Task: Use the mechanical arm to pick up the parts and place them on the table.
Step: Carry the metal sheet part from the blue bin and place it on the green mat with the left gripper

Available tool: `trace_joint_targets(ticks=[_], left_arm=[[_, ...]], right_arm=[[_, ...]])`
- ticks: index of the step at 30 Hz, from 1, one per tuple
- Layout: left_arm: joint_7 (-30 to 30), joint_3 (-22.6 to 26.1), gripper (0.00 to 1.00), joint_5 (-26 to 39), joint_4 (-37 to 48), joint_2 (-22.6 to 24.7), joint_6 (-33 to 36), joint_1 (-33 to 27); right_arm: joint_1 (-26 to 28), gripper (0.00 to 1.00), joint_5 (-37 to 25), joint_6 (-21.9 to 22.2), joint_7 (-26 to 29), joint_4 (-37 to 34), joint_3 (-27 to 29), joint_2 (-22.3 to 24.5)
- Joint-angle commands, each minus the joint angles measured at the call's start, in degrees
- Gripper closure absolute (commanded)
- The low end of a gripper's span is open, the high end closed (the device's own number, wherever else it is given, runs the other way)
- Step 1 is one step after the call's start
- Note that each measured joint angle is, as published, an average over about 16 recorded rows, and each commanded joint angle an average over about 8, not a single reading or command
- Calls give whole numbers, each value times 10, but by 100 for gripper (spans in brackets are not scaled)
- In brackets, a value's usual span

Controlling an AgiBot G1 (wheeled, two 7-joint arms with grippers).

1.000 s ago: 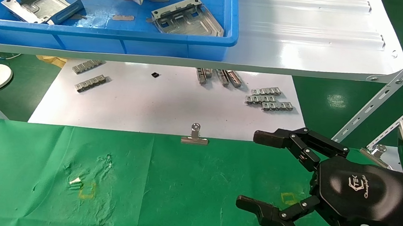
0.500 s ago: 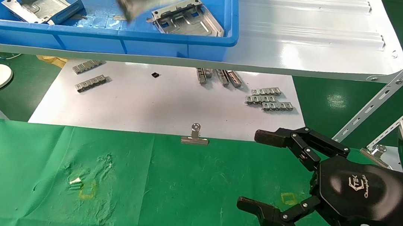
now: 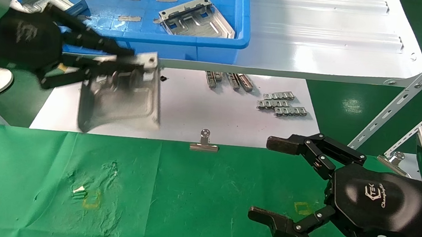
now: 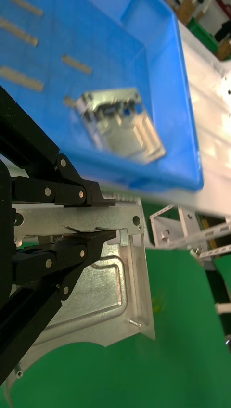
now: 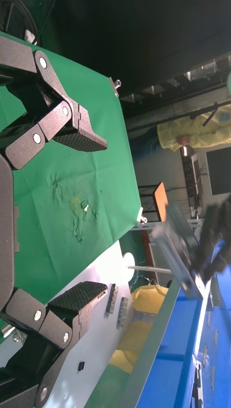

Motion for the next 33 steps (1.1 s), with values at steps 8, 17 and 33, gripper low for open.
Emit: trace_joint_targets(ticks=[8,17,33], left_arm=[[64,88,100,-56,-100,-86,-6,70],[181,154,100,-41,-57,-82,-21,119],[295,158,0,-52,75,-39,-77,187]], right_arm=[[0,0,0,0,0,0,0,0],[0,0,0,0,0,0,0,0],[0,0,0,0,0,0,0,0]])
